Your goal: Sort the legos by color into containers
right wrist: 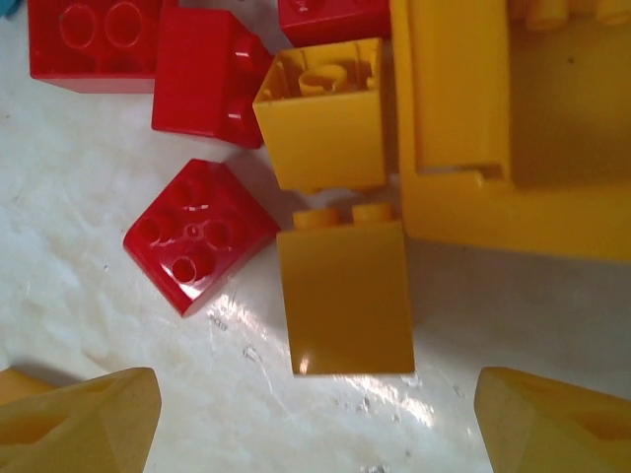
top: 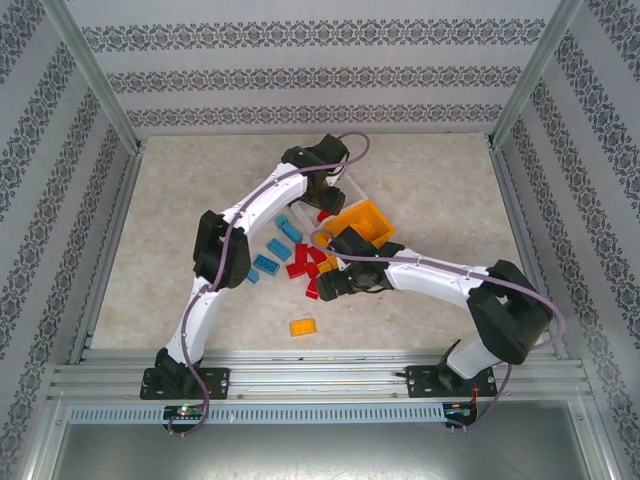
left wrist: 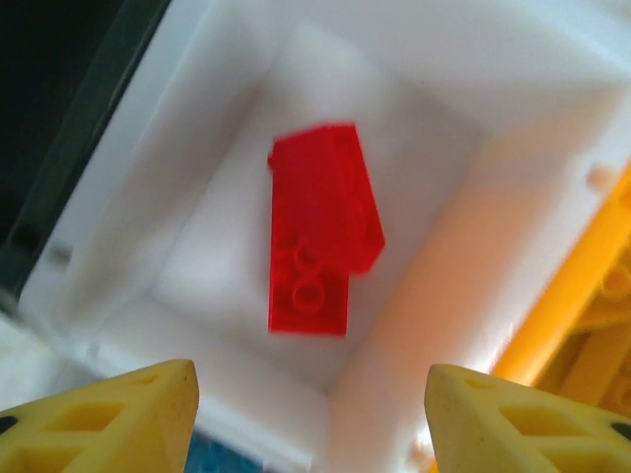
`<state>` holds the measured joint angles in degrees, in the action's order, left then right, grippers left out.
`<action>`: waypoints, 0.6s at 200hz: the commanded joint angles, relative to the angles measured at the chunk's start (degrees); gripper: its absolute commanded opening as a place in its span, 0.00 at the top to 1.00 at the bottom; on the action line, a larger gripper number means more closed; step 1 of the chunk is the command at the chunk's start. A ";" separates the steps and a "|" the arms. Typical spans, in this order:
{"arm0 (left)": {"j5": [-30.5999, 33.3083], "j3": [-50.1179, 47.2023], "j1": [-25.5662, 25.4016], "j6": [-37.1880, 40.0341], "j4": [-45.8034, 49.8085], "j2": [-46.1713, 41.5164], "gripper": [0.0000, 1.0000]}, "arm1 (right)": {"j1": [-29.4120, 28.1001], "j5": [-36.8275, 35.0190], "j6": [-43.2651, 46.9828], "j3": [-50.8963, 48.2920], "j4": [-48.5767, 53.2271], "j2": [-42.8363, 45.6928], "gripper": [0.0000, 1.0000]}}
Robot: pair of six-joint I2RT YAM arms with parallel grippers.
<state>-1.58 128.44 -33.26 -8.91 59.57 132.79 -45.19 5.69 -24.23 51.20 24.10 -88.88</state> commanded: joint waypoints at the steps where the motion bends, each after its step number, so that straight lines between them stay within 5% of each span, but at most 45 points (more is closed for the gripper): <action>1: -1.09 -8.51 0.47 -2.52 -3.45 -11.64 0.36 | -0.76 0.37 2.30 2.16 -0.32 -2.99 0.18; 45: -2.42 -30.02 0.47 -7.16 -10.04 -26.97 0.35 | -0.80 0.66 2.34 3.70 -1.59 -7.63 0.31; 90: -3.08 -50.31 0.38 -11.23 -15.68 -40.42 0.35 | -1.08 0.88 1.46 3.34 -2.04 -7.96 0.59; 120: -2.79 -58.72 0.36 -12.92 -17.98 -45.90 0.35 | -1.38 0.29 0.61 1.76 -1.47 -5.33 0.65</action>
<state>-4.32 74.00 -33.26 -18.61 46.09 91.20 -45.91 6.04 -22.70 53.63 22.31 -96.73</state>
